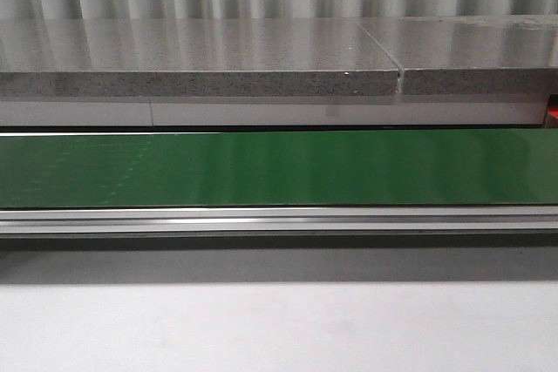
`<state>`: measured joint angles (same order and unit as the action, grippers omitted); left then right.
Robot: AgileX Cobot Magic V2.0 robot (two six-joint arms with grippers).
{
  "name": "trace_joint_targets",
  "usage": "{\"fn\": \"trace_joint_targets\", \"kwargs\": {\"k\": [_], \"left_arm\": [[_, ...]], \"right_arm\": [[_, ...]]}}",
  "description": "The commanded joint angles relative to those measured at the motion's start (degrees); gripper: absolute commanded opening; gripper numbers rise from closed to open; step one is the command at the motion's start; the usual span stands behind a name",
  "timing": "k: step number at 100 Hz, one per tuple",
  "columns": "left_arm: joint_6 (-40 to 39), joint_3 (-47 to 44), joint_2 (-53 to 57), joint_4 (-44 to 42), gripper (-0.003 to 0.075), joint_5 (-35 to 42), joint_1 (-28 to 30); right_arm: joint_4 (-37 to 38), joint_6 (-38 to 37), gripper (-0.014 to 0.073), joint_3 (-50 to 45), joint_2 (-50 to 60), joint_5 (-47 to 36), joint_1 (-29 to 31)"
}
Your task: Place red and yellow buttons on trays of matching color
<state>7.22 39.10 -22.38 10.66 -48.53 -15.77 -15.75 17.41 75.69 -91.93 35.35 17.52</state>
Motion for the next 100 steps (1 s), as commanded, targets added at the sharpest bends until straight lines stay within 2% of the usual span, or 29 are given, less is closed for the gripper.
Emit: {"fn": "trace_joint_targets", "kwargs": {"k": [1, 19, 33, 48, 100], "left_arm": [[-0.09, 1.37, -0.47, 1.14, -0.0020, 4.26, -0.50], [-0.09, 1.37, -0.47, 1.14, -0.0020, 4.26, -0.50], [-0.09, 1.37, -0.47, 1.14, -0.0020, 4.26, -0.50], [-0.09, 1.37, -0.47, 1.14, -0.0020, 4.26, -0.50], [-0.09, 1.37, -0.47, 1.14, -0.0020, 4.63, -0.50]], "right_arm": [[2.66, 0.71, 0.0256, -0.86, 5.41, -1.93, -2.54], [4.98, 0.71, 0.0061, -6.17, 11.06, -1.74, -8.67], [4.98, 0.71, -0.0008, -9.52, 14.93, -1.74, -12.22], [4.98, 0.71, -0.0018, -13.41, 19.43, -2.61, -14.19], [4.98, 0.71, -0.0018, -31.32, 44.22, -10.01, -14.25]]}}
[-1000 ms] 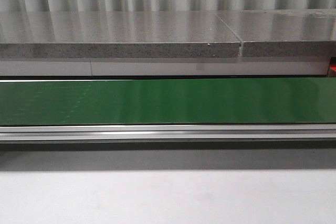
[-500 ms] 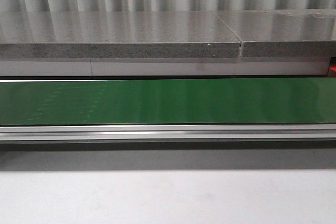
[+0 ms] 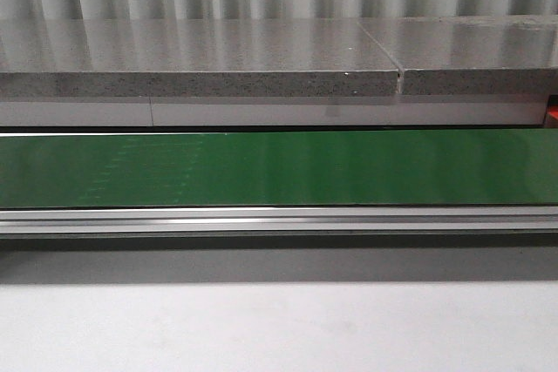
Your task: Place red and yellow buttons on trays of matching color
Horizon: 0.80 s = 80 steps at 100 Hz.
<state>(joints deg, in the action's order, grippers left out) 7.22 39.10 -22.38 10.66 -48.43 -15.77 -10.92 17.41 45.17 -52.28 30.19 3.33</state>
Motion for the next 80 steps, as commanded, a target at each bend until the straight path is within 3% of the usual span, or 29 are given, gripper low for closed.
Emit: {"fn": "trace_joint_targets", "kwargs": {"k": [1, 54, 80], "left_arm": [[-0.09, 1.37, -0.47, 1.14, -0.0020, 4.52, -0.50], [-0.09, 1.37, -0.47, 1.14, -0.0020, 4.52, -0.50], [-0.20, 1.50, -1.31, -0.88, -0.0020, 8.11, -0.50]], "right_arm": [[0.15, 0.71, -0.0018, -1.05, 4.94, -4.95, -0.06], [-2.33, 0.71, -0.0018, -13.66, 33.35, 2.29, -0.06], [-4.18, 0.71, -0.0018, -15.45, 37.67, 4.82, -0.06]]}}
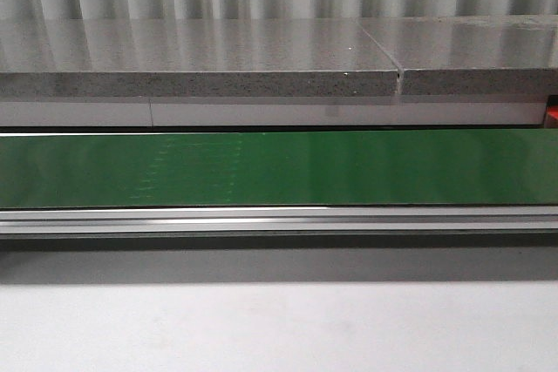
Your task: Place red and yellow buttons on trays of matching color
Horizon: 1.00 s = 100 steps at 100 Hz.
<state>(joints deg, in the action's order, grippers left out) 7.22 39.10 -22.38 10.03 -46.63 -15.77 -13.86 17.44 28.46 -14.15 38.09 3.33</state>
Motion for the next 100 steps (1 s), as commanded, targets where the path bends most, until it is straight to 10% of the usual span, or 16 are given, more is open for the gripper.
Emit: {"fn": "trace_joint_targets", "kwargs": {"k": [1, 64, 100], "left_arm": [[-0.20, 1.63, -1.57, -0.28, -0.0020, 6.42, -0.50], [-18.26, 17.02, -28.89, -12.74, -0.0002, 5.69, 9.30], [-18.26, 19.04, -39.26, -7.72, 0.0506, 4.39, 23.04]], "right_arm": [[-1.24, 0.68, -0.0018, 1.27, -0.45, -2.91, -0.06], [-1.24, 0.68, -0.0018, 1.27, -0.45, -2.63, -0.06], [-1.24, 0.68, -0.0018, 1.27, -0.45, -2.63, -0.06]]}}
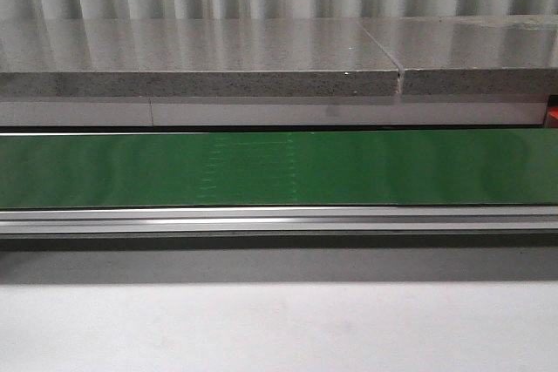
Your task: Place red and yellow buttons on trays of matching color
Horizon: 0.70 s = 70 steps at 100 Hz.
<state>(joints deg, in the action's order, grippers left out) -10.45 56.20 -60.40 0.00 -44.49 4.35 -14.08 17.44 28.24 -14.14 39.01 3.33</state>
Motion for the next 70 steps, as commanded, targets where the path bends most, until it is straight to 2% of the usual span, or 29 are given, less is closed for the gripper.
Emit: {"fn": "trace_joint_targets", "kwargs": {"k": [1, 9, 36, 60, 70], "left_arm": [[-0.59, 1.94, -1.43, 2.87, 0.0510, 2.27, 3.51], [-0.24, 2.06, -3.92, 5.42, 0.0526, 0.44, 6.52], [1.12, 6.09, -12.76, 6.47, 0.0526, -8.30, 15.31], [4.27, 10.67, -21.04, 6.72, 0.0526, -18.76, 20.15], [4.27, 11.75, -24.22, 6.72, 0.0525, -20.08, 21.58]], "right_arm": [[-1.02, 0.68, -0.0018, 1.49, -0.47, -3.56, -0.06], [-1.02, 0.68, -0.0018, 1.49, -0.47, -3.56, -0.06], [-1.02, 0.68, -0.0018, 1.49, -0.47, -3.56, -0.06], [-1.02, 0.68, -0.0018, 1.49, -0.47, -3.56, -0.06], [-1.02, 0.68, -0.0018, 1.49, -0.47, -3.56, -0.06]]}}
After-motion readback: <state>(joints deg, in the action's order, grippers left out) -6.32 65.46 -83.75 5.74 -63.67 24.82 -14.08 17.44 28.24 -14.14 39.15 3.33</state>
